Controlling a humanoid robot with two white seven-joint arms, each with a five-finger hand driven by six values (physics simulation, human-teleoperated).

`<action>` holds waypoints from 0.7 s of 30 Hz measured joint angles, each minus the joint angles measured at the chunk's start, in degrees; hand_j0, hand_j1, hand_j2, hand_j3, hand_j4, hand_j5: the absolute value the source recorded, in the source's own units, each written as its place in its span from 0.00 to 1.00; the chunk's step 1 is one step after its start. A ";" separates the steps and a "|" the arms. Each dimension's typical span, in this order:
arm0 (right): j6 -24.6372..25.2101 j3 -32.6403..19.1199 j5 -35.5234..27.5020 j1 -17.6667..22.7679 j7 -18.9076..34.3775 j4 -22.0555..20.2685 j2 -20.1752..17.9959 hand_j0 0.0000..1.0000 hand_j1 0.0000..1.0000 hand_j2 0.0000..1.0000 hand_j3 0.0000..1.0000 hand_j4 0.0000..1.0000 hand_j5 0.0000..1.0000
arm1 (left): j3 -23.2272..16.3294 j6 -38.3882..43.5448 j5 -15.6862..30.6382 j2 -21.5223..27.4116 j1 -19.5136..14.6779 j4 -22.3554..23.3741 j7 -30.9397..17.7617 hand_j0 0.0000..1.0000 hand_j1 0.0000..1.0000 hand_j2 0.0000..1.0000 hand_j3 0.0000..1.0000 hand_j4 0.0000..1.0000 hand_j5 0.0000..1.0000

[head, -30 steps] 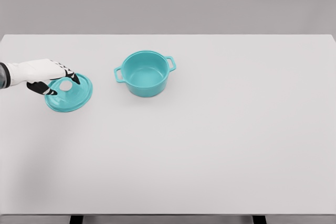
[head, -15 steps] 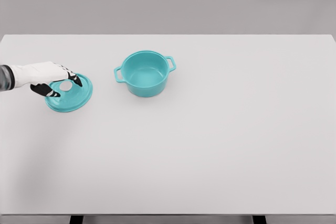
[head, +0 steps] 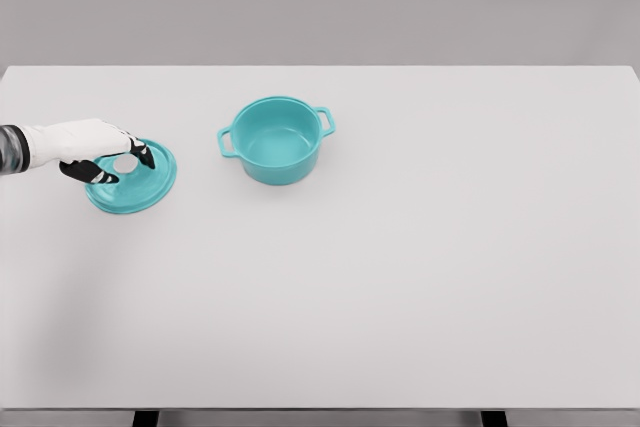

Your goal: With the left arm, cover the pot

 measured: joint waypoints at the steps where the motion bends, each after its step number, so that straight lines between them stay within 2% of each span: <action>1: 0.00 0.00 0.00 0.00 0.00 0.00 0.00 1.00 1.00 1.00 1.00 1.00 1.00 | 0.05 0.09 0.08 0.02 0.18 0.00 0.04 0.65 0.65 0.65 0.65 0.65 0.65; 5: 0.00 0.00 0.00 0.00 0.00 0.00 0.00 1.00 1.00 1.00 1.00 1.00 1.00 | 0.03 0.06 0.07 0.05 0.18 0.00 0.02 0.64 0.64 0.64 0.64 0.64 0.64; 18: 0.00 0.00 0.01 0.00 0.00 0.00 0.00 1.00 1.00 1.00 1.00 1.00 1.00 | 0.08 0.00 0.15 0.13 0.18 0.00 0.00 0.52 0.52 0.52 0.52 0.52 0.52; 21: 0.00 0.00 0.01 0.00 0.00 0.00 0.00 1.00 1.00 1.00 1.00 1.00 1.00 | 0.14 0.01 0.32 0.19 0.26 -0.18 0.00 0.52 0.52 0.52 0.52 0.52 0.52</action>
